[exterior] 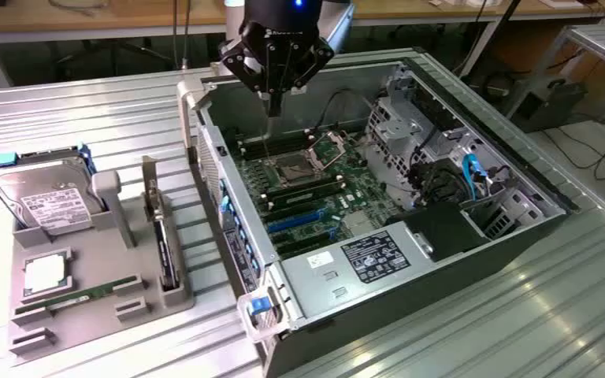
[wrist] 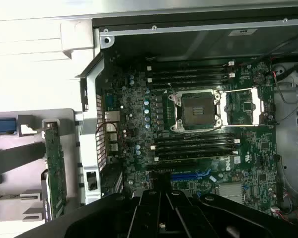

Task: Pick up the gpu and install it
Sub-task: 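Reach for the gpu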

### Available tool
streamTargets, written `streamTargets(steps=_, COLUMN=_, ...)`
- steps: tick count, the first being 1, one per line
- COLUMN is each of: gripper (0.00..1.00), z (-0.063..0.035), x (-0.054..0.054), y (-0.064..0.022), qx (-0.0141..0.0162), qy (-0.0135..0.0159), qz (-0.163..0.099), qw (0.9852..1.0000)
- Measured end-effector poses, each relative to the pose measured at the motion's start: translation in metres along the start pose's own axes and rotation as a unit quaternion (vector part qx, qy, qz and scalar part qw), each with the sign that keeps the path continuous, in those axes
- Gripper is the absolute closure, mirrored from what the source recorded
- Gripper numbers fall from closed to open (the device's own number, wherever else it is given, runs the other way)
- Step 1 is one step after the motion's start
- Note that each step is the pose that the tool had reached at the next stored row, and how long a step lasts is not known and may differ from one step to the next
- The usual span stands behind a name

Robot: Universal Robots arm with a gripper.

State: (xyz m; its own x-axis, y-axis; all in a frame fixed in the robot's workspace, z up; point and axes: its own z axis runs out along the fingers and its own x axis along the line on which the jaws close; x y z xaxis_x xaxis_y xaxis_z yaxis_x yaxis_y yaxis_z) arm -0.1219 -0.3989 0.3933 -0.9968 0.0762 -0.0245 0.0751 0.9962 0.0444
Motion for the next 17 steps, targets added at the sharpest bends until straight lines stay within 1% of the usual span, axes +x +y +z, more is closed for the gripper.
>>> streamTargets(steps=14, gripper=0.89, z=0.0002, x=0.0004, y=-0.0001, qx=0.0, qy=0.0, qz=0.0, qw=1.0)
streamTargets(steps=17, gripper=0.89, z=0.0, x=0.0074, y=-0.0028, qx=0.0, qy=0.0, qz=-0.001, qw=1.0)
